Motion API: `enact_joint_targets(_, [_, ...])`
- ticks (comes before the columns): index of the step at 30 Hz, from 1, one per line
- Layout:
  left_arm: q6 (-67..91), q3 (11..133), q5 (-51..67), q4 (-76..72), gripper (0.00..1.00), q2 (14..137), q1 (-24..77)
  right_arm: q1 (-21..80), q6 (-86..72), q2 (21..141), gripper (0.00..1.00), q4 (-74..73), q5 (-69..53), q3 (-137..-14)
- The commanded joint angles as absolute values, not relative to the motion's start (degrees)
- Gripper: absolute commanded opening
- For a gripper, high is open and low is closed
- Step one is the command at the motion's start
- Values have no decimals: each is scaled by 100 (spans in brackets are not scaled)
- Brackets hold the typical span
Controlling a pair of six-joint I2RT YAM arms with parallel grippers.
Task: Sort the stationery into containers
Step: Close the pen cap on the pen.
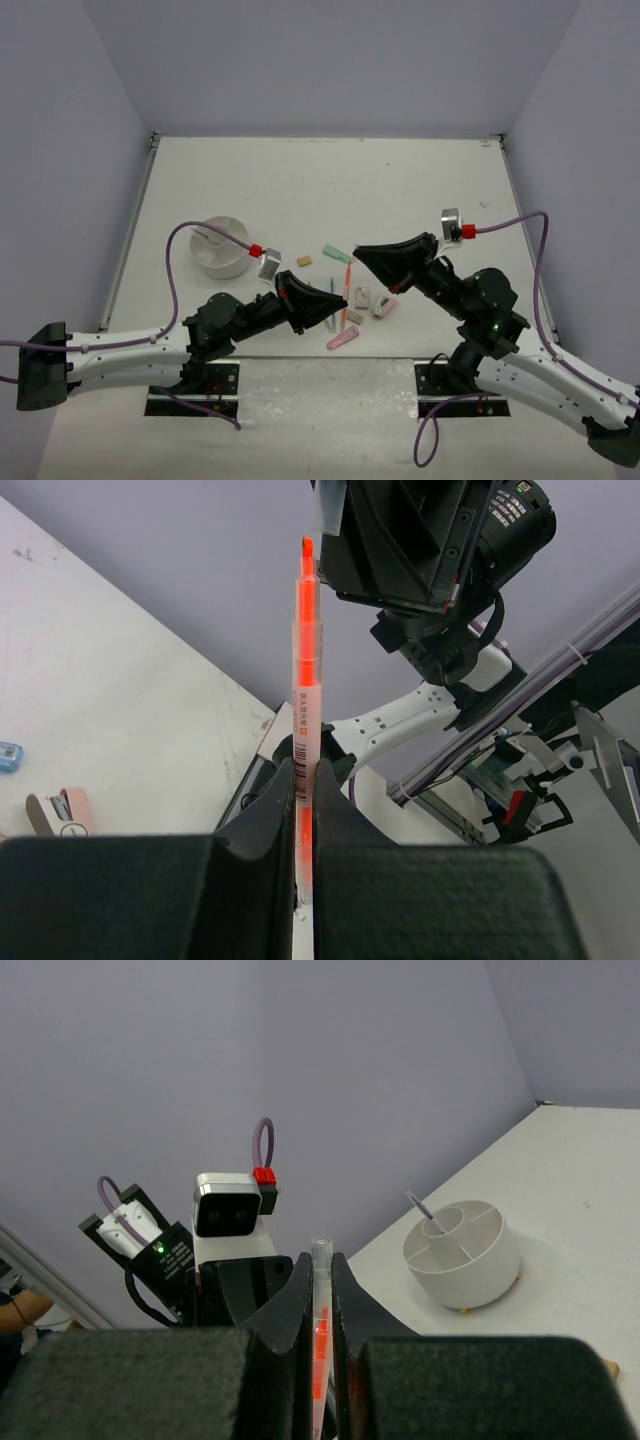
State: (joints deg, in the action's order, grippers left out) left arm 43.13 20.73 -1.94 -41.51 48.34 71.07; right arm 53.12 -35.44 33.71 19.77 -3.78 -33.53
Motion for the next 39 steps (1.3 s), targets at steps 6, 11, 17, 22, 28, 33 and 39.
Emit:
enact_joint_targets(6, [4386, 2021, -237, -4245, 0, 4764, 7128, 5317, -3463, 3472, 0, 2232, -448, -3490])
enact_joint_targets(11, [4377, 2039, -220, -4236, 0, 4790, 7128, 5317, -3472, 3524, 0, 2293, -466, -3481])
enact_joint_targets(17, [4385, 2030, -237, -4236, 0, 4806, 7128, 5317, -3488, 3482, 0, 2260, -475, -3473])
enact_joint_targets(22, [4378, 2030, -277, -4239, 0, 4801, 7129, 5317, -3480, 3470, 0, 2210, -497, -3463])
enact_joint_targets(28, [4333, 2083, -290, -4197, 0, 4764, 7128, 5317, -3507, 3551, 0, 2193, -576, -3441])
enact_joint_targets(33, [4299, 2121, -328, -4181, 0, 4746, 7128, 5317, -3562, 3586, 0, 2180, -620, -3414])
enact_joint_targets(39, [4173, 2191, -423, -4104, 0, 4719, 7128, 5317, -3649, 3586, 0, 2100, -695, -3383])
